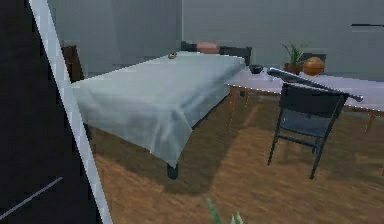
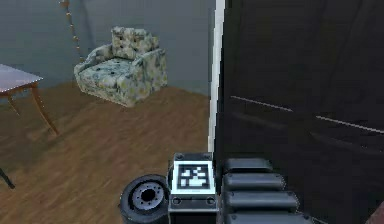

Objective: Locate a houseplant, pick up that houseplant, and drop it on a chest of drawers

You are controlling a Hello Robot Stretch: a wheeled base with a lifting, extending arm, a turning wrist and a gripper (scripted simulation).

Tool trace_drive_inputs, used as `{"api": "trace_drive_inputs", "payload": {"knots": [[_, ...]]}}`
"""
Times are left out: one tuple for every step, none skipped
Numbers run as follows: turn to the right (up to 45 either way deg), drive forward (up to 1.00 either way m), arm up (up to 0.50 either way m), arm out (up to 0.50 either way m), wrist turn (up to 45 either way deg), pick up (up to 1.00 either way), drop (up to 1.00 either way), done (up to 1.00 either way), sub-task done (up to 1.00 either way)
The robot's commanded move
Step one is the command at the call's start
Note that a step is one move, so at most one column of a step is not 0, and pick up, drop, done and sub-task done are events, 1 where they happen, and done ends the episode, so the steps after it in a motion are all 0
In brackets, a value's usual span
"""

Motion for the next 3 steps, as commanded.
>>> {"api": "trace_drive_inputs", "payload": {"knots": [[0.0, 0.55, 0.00, 0.00, 0.0, 0.00, 0.00, 0.00, 0.00], [-36.0, 0.00, 0.00, 0.00, 0.0, 0.00, 0.00, 0.00, 0.00], [0.0, 0.35, 0.00, 0.00, 0.0, 0.00, 0.00, 0.00, 0.00]]}}
